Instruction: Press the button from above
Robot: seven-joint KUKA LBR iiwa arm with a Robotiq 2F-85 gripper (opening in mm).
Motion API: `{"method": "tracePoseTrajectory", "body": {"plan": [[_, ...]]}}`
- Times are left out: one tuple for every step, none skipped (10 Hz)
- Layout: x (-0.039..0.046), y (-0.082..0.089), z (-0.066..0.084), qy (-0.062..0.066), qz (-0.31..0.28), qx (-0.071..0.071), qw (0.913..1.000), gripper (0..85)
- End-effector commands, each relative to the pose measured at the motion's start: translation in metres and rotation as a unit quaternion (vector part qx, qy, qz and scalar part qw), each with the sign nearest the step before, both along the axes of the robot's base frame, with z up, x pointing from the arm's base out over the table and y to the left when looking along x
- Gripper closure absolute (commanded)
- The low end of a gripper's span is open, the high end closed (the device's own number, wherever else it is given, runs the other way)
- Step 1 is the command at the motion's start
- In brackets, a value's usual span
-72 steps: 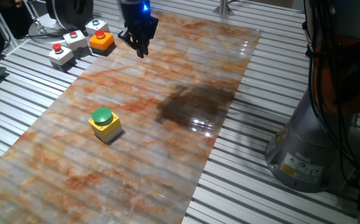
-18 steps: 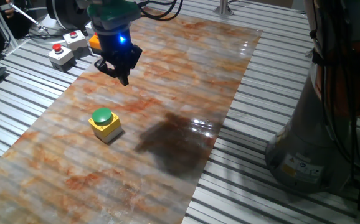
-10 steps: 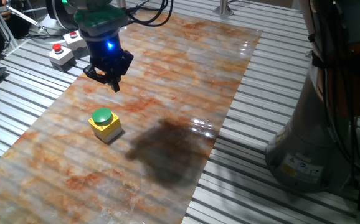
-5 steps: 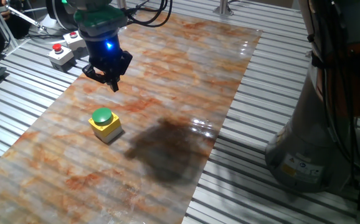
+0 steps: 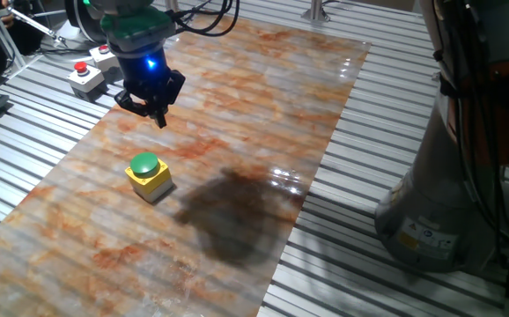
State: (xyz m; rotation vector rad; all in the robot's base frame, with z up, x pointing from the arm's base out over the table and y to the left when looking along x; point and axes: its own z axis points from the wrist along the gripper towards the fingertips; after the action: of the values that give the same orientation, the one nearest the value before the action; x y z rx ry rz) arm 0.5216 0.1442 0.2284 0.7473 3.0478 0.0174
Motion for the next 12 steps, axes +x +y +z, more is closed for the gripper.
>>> {"method": "tracePoseTrajectory", "body": {"plan": [[0.0013,-0.001,0.001,0.000,0.000,0.000,1.0000,85.0],[0.0049,-0.005,0.003,0.001,0.001,0.001,1.0000,85.0],[0.0062,-0.006,0.003,0.001,0.001,0.000,1.0000,85.0],[0.0057,-0.006,0.003,0.001,0.001,-0.001,1.0000,85.0],[0.0040,-0.004,0.002,0.000,0.001,0.000,1.0000,85.0],[0.0006,0.000,0.000,-0.004,0.001,-0.004,1.0000,85.0],[-0.0019,0.002,-0.002,-0.006,0.000,-0.007,1.0000,85.0],[-0.0030,0.003,-0.002,-0.006,-0.001,-0.008,0.9999,85.0],[-0.0036,0.004,-0.002,-0.006,0.000,-0.007,1.0000,85.0],[-0.0049,0.005,-0.002,-0.006,0.001,-0.007,1.0000,85.0],[-0.0069,0.007,-0.003,-0.006,0.002,-0.009,0.9999,85.0],[-0.0076,0.007,-0.004,-0.006,0.003,-0.009,0.9999,85.0]]}}
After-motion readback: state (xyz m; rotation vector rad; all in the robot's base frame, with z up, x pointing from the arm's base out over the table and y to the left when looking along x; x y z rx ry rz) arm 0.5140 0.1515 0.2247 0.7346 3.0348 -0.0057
